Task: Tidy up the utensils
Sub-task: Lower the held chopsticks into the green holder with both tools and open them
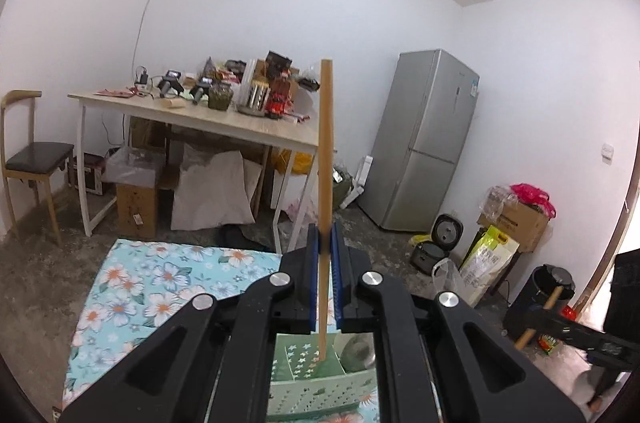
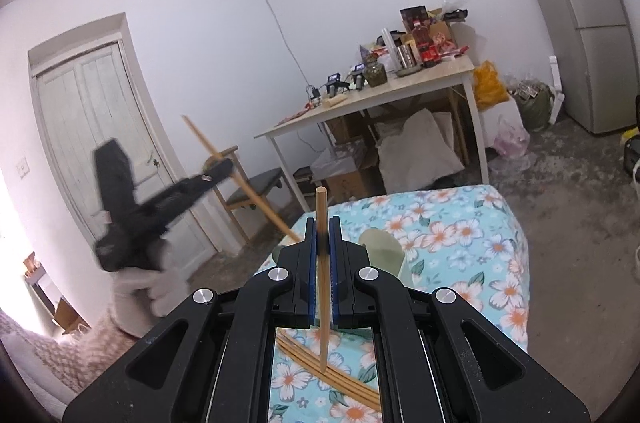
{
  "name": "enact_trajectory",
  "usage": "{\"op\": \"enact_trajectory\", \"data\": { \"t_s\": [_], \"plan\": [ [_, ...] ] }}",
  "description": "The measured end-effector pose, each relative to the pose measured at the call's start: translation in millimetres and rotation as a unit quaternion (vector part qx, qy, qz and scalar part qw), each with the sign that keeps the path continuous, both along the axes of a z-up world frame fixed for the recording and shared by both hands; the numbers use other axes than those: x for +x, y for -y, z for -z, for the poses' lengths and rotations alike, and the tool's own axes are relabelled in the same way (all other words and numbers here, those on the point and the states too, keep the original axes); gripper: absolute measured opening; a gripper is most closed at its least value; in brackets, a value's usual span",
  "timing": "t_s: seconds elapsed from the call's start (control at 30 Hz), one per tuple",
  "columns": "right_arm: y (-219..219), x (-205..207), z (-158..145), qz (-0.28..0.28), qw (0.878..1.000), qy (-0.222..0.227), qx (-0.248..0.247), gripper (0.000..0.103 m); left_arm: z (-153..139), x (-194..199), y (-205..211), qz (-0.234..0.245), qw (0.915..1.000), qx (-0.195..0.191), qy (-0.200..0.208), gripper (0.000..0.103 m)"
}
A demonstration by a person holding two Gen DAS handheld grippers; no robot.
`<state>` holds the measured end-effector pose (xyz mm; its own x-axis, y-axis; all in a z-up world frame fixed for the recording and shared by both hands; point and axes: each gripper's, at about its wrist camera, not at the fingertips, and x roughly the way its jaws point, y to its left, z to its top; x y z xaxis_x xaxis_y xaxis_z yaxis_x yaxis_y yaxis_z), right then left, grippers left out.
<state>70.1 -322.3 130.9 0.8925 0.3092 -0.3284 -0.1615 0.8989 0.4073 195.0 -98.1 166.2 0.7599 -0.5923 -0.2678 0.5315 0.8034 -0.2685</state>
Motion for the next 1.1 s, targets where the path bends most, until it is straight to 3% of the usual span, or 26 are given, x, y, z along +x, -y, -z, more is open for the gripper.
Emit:
{"op": "enact_trajectory", "data": {
  "t_s": [0.43, 0.5, 0.67, 0.97, 1.1],
  "plan": [
    [9, 18, 10, -0.009, 1.0, -0.016, 0.017, 0.004, 83, 49, 38, -0.004, 0.9942, 0.072, -0.08, 0.006],
    [7, 19, 9, -0.008, 1.0, -0.017, 0.013, 0.004, 92, 51, 33, -0.005, 0.9925, 0.069, -0.101, 0.011],
    [3, 18, 3, -0.004, 1.0, -0.013, 0.002, 0.004, 95, 47, 17, -0.015, 0.9922, 0.054, -0.112, 0.039],
    [-10, 21, -39, -0.005, 0.999, 0.036, -0.028, 0.004, 82, 14, -29, -0.04, 0.993, 0.018, -0.109, 0.059],
    [-12, 34, -57, -0.005, 0.997, 0.061, -0.041, 0.004, 87, -9, -48, -0.049, 0.9919, 0.023, -0.115, 0.065]
  ]
}}
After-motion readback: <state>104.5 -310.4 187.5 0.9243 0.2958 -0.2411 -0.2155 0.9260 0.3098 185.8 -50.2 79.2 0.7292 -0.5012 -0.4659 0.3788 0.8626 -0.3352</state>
